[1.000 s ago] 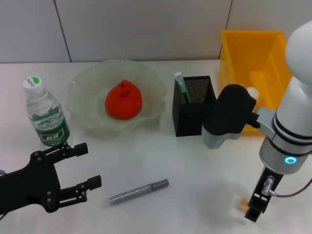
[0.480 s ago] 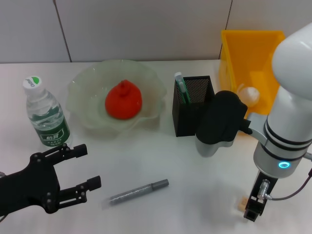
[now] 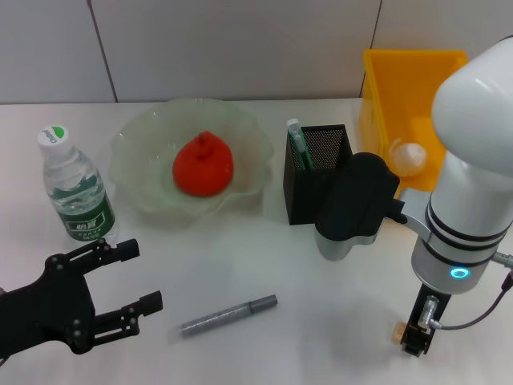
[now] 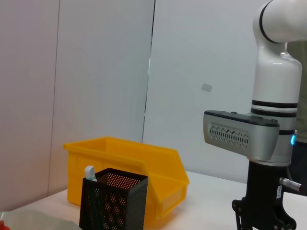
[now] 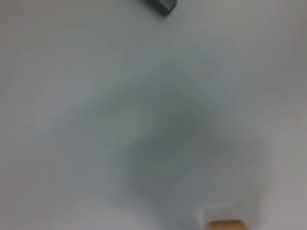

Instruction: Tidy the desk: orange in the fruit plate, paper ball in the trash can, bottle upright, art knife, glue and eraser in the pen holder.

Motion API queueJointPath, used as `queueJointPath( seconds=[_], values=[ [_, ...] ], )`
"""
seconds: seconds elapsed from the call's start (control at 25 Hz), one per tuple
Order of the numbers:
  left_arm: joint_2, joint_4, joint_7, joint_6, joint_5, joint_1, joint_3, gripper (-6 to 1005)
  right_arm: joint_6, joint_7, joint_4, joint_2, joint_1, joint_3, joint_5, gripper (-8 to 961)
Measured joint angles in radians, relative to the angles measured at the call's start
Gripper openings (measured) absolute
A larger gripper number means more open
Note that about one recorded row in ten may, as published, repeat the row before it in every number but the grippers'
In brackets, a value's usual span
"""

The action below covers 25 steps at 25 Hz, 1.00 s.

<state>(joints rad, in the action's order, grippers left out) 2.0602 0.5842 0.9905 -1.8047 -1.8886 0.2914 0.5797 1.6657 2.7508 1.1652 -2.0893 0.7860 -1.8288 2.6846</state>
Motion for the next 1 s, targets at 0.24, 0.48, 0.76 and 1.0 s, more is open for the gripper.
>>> queueJointPath(
  seconds=[0.24,0.48,0.76,1.0],
  values=[
    [0.001,0.000,-0.004,0.000,0.002,0.000,-0.001,802,-0.002,0.003,-0.002,0.000,-0.003,-0.007,-0.002,309],
    [0.002,0.000,-0.004,0.000,0.002,-0.001,0.000,802,0.010,0.009,0.050,0.000,-0.016,-0.012,0.002,295],
    [0.002,0.000,-0.004,0.000,0.002,-0.004,0.000,802,0.092,0.002,0.292,0.007,-0.055,0.107,0.133,254],
    [0.002,0.000,-0.009,0.000,0.002,-0.003,0.000,802,0.001,-0.017,0.524,0.008,-0.088,0.191,0.229,254]
  ],
)
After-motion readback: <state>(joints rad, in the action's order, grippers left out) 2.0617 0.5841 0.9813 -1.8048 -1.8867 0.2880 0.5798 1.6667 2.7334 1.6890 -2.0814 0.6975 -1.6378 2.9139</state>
